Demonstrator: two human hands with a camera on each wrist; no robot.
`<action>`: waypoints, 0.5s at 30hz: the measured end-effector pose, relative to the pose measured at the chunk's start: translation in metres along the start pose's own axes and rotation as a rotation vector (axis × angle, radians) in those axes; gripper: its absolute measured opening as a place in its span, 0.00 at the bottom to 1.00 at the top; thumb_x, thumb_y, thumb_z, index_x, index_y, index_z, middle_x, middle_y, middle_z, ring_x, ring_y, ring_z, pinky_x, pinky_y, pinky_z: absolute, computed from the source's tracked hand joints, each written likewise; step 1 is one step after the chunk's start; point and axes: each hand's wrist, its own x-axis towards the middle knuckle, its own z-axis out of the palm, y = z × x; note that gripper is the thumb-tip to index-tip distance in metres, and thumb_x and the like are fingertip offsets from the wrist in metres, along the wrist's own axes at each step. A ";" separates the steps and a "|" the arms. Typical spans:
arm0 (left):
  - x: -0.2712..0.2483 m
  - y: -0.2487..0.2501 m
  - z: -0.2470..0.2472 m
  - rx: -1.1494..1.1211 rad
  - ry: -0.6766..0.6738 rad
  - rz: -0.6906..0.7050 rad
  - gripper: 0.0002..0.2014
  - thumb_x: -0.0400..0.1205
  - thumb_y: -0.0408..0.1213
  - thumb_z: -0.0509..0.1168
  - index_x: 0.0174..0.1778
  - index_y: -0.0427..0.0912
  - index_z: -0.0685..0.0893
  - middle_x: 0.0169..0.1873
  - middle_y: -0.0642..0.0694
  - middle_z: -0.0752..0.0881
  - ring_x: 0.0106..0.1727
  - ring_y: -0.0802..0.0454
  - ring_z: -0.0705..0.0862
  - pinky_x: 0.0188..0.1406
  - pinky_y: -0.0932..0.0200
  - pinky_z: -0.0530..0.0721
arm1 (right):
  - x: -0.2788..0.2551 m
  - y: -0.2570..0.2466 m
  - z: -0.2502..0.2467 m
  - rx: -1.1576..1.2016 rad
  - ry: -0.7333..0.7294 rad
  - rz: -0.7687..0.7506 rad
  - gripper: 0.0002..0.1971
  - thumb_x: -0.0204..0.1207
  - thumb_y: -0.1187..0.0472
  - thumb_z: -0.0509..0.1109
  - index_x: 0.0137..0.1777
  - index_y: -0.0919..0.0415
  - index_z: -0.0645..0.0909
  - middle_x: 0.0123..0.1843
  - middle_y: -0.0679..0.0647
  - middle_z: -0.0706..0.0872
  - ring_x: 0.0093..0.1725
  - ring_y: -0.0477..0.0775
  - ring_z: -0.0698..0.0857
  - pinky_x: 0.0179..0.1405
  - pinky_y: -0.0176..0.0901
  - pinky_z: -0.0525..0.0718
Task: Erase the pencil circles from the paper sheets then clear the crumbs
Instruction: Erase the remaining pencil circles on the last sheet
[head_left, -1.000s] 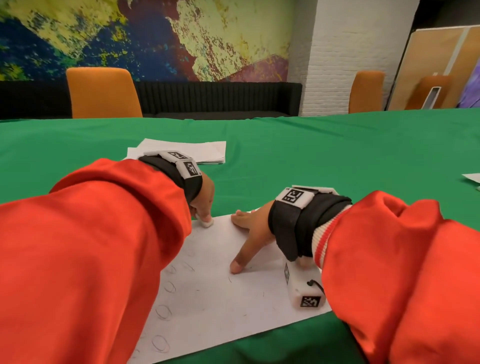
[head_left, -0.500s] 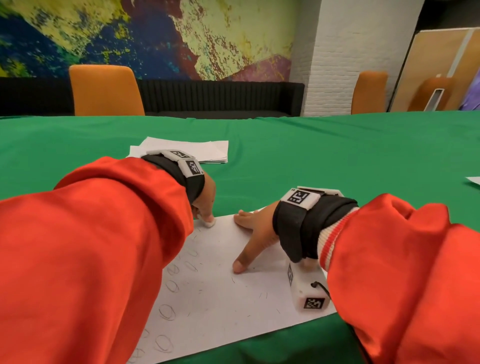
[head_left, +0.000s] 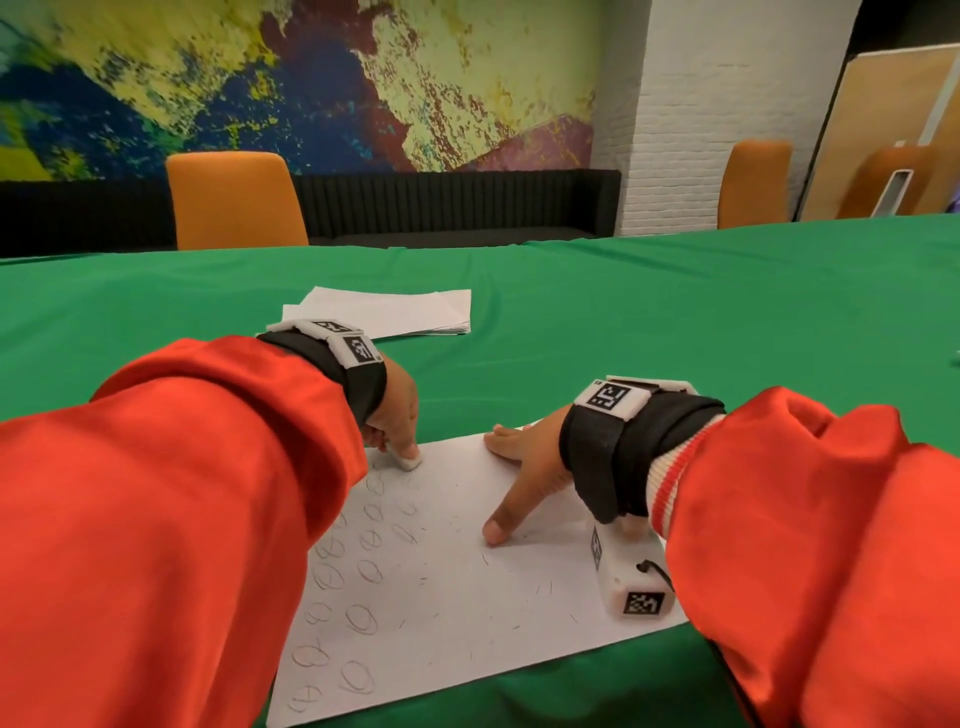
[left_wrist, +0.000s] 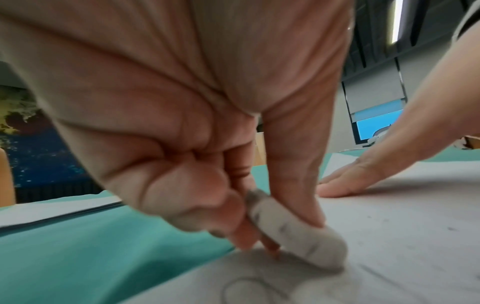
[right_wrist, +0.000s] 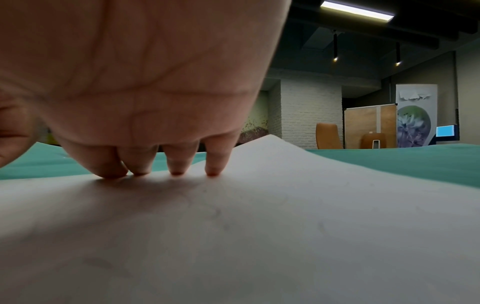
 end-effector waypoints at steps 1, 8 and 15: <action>-0.002 -0.001 -0.001 0.022 0.007 -0.015 0.09 0.78 0.43 0.72 0.44 0.41 0.83 0.30 0.50 0.80 0.31 0.54 0.77 0.32 0.67 0.77 | 0.000 0.000 0.000 0.002 0.003 -0.003 0.54 0.68 0.33 0.69 0.84 0.52 0.39 0.85 0.46 0.42 0.83 0.51 0.51 0.79 0.45 0.51; -0.005 0.009 -0.006 0.004 0.060 0.046 0.08 0.78 0.41 0.71 0.49 0.43 0.85 0.30 0.51 0.81 0.30 0.58 0.79 0.29 0.72 0.78 | -0.001 -0.001 0.000 -0.038 0.034 -0.026 0.54 0.68 0.33 0.68 0.84 0.53 0.40 0.85 0.48 0.41 0.83 0.52 0.49 0.79 0.48 0.50; 0.000 0.006 -0.004 0.049 0.009 0.000 0.09 0.79 0.43 0.71 0.46 0.41 0.85 0.29 0.51 0.81 0.30 0.56 0.79 0.31 0.69 0.78 | -0.002 -0.001 0.000 -0.014 0.014 -0.030 0.53 0.69 0.34 0.69 0.84 0.53 0.41 0.85 0.47 0.45 0.82 0.51 0.54 0.78 0.45 0.54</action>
